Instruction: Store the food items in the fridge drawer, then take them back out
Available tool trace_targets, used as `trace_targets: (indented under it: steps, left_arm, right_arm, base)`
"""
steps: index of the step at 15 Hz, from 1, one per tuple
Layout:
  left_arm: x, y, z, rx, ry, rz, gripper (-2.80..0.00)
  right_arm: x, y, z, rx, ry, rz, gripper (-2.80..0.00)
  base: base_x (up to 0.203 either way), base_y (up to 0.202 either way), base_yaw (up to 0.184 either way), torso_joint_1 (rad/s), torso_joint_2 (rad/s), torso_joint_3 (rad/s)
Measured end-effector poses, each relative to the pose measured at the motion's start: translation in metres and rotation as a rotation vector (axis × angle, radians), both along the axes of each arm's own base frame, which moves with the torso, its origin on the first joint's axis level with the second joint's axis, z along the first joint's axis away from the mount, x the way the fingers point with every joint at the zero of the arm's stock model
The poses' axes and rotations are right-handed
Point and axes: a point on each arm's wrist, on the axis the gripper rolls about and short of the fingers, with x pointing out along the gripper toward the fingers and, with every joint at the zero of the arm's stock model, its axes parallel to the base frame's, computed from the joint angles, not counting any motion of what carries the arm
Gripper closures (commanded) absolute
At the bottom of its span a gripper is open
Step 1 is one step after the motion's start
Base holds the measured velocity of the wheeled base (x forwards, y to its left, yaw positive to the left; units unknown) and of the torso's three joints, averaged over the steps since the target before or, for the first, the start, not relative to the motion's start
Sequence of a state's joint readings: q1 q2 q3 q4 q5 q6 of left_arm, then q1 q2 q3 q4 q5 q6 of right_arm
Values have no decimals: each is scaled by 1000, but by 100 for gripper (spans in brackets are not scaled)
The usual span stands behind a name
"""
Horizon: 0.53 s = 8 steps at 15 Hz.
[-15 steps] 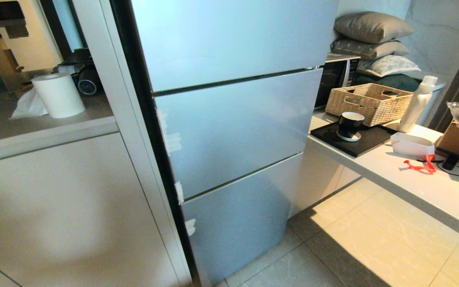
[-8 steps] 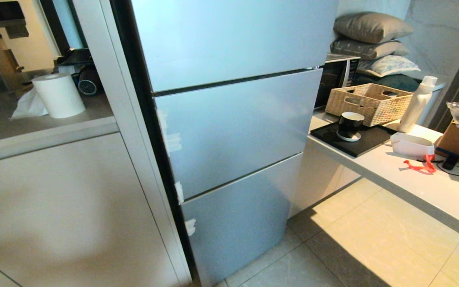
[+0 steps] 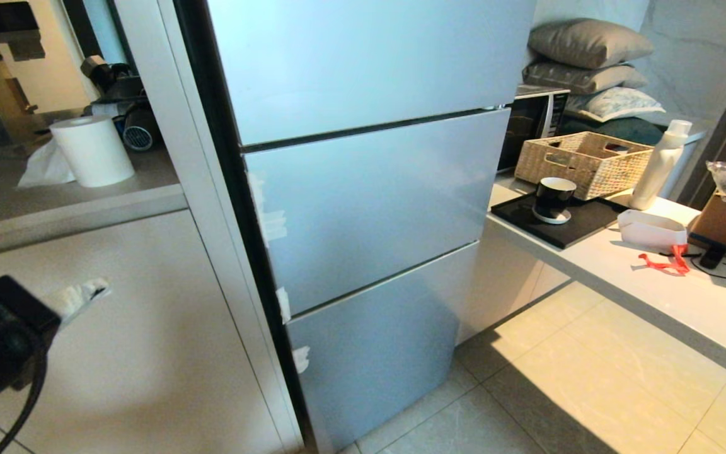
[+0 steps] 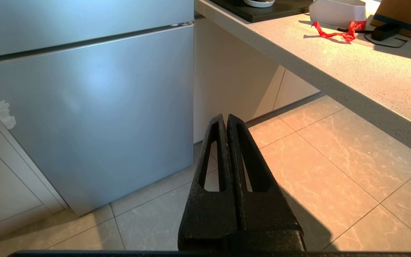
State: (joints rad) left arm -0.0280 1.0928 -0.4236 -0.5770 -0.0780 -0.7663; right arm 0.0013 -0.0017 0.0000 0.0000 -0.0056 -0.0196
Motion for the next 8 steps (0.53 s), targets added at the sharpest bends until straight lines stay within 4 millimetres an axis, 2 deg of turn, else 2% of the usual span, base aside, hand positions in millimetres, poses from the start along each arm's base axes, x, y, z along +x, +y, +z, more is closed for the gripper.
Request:
trace_targets:
  steps: [4,8]
  left_arm:
    - [82,-7,-6,-127,48,-12,0]
    - [142,-16,-13,-144,40,-31,0]
  right_arm:
    - [0,0,0,0,1,0,0]
    - [0,0,0,0,0,0,0]
  base:
    - [0,0,0,0,0,0]
    - [0,0,0,0,0,0]
